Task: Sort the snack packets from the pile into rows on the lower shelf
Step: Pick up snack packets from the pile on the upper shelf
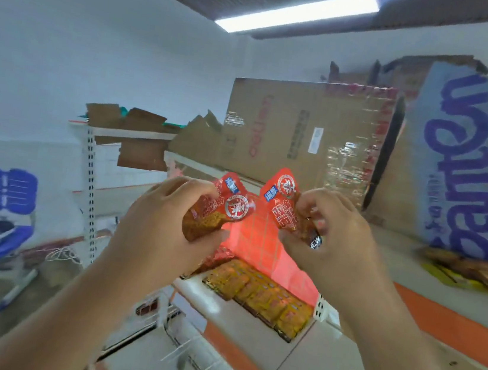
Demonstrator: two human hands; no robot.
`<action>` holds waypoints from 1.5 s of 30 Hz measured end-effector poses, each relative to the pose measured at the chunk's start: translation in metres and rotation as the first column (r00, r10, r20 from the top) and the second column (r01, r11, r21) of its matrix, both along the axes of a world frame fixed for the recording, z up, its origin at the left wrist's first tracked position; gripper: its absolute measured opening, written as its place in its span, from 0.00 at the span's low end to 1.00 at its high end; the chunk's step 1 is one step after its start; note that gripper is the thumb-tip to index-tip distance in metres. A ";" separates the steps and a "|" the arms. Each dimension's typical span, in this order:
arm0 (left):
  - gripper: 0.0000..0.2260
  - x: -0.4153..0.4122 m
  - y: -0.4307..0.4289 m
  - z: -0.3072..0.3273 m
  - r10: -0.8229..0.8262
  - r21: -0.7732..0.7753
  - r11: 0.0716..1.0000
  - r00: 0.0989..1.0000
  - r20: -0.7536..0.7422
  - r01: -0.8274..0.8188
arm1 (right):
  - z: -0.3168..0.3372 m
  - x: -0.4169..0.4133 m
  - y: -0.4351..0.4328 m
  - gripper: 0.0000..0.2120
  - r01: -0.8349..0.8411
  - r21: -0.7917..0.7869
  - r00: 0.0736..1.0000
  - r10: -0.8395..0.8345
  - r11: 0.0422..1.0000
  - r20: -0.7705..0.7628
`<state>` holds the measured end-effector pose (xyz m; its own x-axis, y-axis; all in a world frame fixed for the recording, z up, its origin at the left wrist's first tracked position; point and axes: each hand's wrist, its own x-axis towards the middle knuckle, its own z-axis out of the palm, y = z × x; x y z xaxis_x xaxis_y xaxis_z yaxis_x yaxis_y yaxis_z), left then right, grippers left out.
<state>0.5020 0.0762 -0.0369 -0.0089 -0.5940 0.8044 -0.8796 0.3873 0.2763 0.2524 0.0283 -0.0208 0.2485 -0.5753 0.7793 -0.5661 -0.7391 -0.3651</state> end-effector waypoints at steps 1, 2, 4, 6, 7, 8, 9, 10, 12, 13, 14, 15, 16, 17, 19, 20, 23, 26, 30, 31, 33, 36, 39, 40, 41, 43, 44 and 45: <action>0.22 0.020 0.000 0.000 0.019 0.014 1.000 1.000 -0.007 -0.019 | -0.002 0.019 -0.004 0.18 -0.012 0.012 1.000 0.012 1.000 -0.002; 0.23 0.036 -0.001 -0.001 0.031 0.023 0.999 0.999 -0.013 -0.031 | -0.003 0.033 -0.008 0.17 -0.023 0.026 1.000 0.023 0.999 -0.001; 0.22 0.066 -0.002 -0.003 0.047 0.034 0.998 0.998 -0.029 -0.046 | -0.005 0.062 -0.017 0.15 -0.044 0.040 0.999 0.044 0.998 0.017; 0.21 0.094 -0.003 -0.006 0.070 0.034 0.997 0.997 -0.038 -0.069 | -0.008 0.088 -0.026 0.15 -0.060 0.049 0.998 0.058 0.997 0.034; 0.21 0.105 -0.002 -0.007 0.087 0.031 0.996 0.995 -0.044 -0.085 | -0.009 0.099 -0.031 0.16 -0.069 0.054 0.997 0.067 0.996 0.035; 0.21 0.118 -0.002 -0.009 0.113 0.032 0.993 0.993 -0.046 -0.111 | -0.012 0.113 -0.036 0.17 -0.079 0.060 0.996 0.077 0.995 0.037; 0.21 0.128 -0.002 -0.011 0.133 0.036 0.991 0.990 -0.053 -0.131 | -0.013 0.122 -0.041 0.18 -0.085 0.065 0.996 0.083 0.994 0.041; 0.21 0.136 -0.004 -0.013 0.149 0.049 0.988 0.987 -0.066 -0.146 | -0.015 0.132 -0.045 0.18 -0.093 0.069 0.995 0.089 0.993 0.052; 0.20 0.155 -0.009 -0.017 0.173 0.076 0.983 0.981 -0.091 -0.166 | -0.019 0.152 -0.057 0.17 -0.106 0.084 0.991 0.099 0.991 0.090; 0.20 0.164 -0.013 -0.019 0.185 0.086 0.980 0.979 -0.089 -0.178 | -0.022 0.163 -0.064 0.17 -0.111 0.092 0.990 0.102 0.990 0.102; 0.20 0.169 -0.019 -0.022 0.189 0.091 0.979 0.978 -0.083 -0.182 | -0.025 0.172 -0.071 0.16 -0.113 0.101 0.989 0.103 0.988 0.104; 0.20 0.173 -0.025 -0.024 0.188 0.099 0.979 0.979 -0.077 -0.180 | -0.028 0.179 -0.077 0.16 -0.115 0.115 0.990 0.104 0.987 0.101; 0.20 0.178 -0.034 -0.027 0.185 0.110 0.978 0.980 -0.073 -0.177 | -0.033 0.187 -0.087 0.16 -0.119 0.129 0.990 0.107 0.984 0.097; 0.20 0.181 -0.043 -0.030 0.178 0.122 0.978 0.981 -0.074 -0.169 | -0.038 0.193 -0.095 0.16 -0.122 0.143 0.990 0.109 0.982 0.095; 0.20 0.188 -0.065 -0.038 0.164 0.142 0.978 0.983 -0.077 -0.152 | -0.049 0.207 -0.115 0.16 -0.125 0.179 0.989 0.110 0.976 0.096; 0.20 0.190 -0.076 -0.042 0.153 0.149 0.979 0.985 -0.084 -0.139 | -0.054 0.212 -0.123 0.17 -0.125 0.197 0.990 0.108 0.972 0.094; 0.20 0.202 -0.121 -0.058 0.125 0.173 0.979 0.988 -0.087 -0.109 | -0.073 0.227 -0.164 0.17 -0.144 0.237 0.986 0.118 0.961 0.121; 0.19 0.217 -0.168 -0.072 0.114 0.207 0.974 0.988 -0.102 -0.091 | -0.088 0.240 -0.207 0.16 -0.144 0.288 0.985 0.111 0.947 0.128; 0.19 0.241 -0.246 -0.094 0.090 0.275 0.960 0.989 -0.119 -0.054 | -0.111 0.263 -0.276 0.17 -0.110 0.379 0.993 0.083 0.919 0.088; 0.20 0.247 -0.269 -0.099 0.086 0.301 0.953 0.989 -0.117 -0.047 | -0.119 0.269 -0.296 0.17 -0.097 0.409 0.995 0.073 0.908 0.074; 0.22 0.257 -0.306 -0.112 0.088 0.353 0.934 0.991 -0.103 -0.046 | -0.133 0.276 -0.329 0.17 -0.072 0.462 0.997 0.056 0.884 0.050; 0.23 0.272 -0.354 -0.135 0.081 0.436 0.900 0.990 -0.118 -0.022 | -0.157 0.284 -0.370 0.19 -0.021 0.528 1.000 0.012 0.849 0.019; 0.20 0.284 -0.392 -0.163 0.086 0.506 0.862 0.991 -0.100 -0.024 | -0.183 0.292 -0.401 0.21 0.021 0.599 1.000 -0.021 0.801 -0.007; 0.19 0.287 -0.401 -0.171 0.090 0.520 0.854 0.992 -0.092 -0.029 | -0.191 0.294 -0.408 0.22 0.037 0.617 0.999 -0.025 0.786 -0.027; 0.19 0.291 -0.412 -0.182 0.095 0.537 0.843 0.992 -0.085 -0.035 | -0.200 0.298 -0.415 0.22 0.060 0.629 0.998 -0.032 0.775 -0.057; 0.20 0.296 -0.427 -0.200 0.099 0.574 0.817 0.993 -0.065 -0.044 | -0.215 0.303 -0.424 0.23 0.112 0.649 0.993 -0.056 0.752 -0.107; 0.21 0.298 -0.433 -0.209 0.103 0.596 0.802 0.993 -0.055 -0.050 | -0.222 0.305 -0.426 0.23 0.124 0.669 0.991 -0.063 0.733 -0.114; 0.23 0.300 -0.438 -0.216 0.105 0.614 0.787 0.994 -0.043 -0.057 | -0.229 0.308 -0.428 0.23 0.127 0.695 0.991 -0.066 0.708 -0.115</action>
<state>0.8024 -0.3618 -0.2530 0.1040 -0.9573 0.2699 -0.8687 0.0448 0.4933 0.5599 -0.3995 -0.2493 0.2009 -0.9716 0.1251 -0.6683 -0.2293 -0.7077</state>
